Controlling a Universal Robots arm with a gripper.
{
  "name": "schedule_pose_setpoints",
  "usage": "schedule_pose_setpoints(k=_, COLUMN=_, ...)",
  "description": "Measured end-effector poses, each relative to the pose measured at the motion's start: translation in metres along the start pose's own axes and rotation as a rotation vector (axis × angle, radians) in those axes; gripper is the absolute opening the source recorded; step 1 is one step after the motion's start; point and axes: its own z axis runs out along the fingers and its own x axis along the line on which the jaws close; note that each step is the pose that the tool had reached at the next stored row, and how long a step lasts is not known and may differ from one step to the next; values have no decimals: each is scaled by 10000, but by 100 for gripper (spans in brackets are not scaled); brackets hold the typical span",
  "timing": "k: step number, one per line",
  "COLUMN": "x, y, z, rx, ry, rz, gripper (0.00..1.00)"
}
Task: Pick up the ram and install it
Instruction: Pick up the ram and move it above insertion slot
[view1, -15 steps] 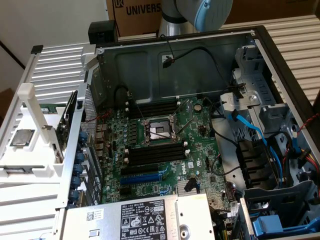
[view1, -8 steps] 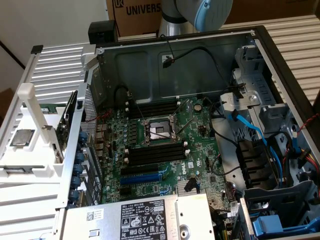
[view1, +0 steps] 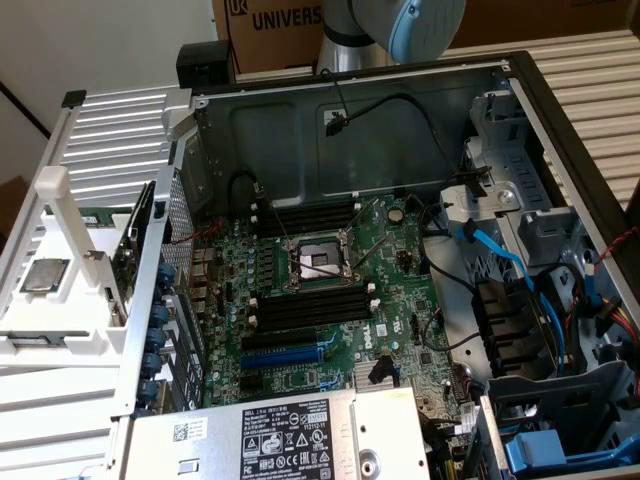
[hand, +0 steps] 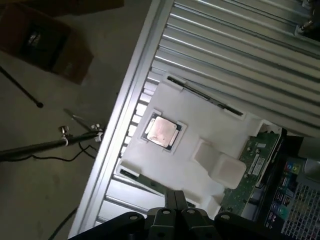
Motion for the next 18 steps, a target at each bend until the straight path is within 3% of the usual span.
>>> schedule_pose_setpoints(k=18, x=0, y=0, z=13, rx=-68, ry=25, rz=-3471, gripper=10)
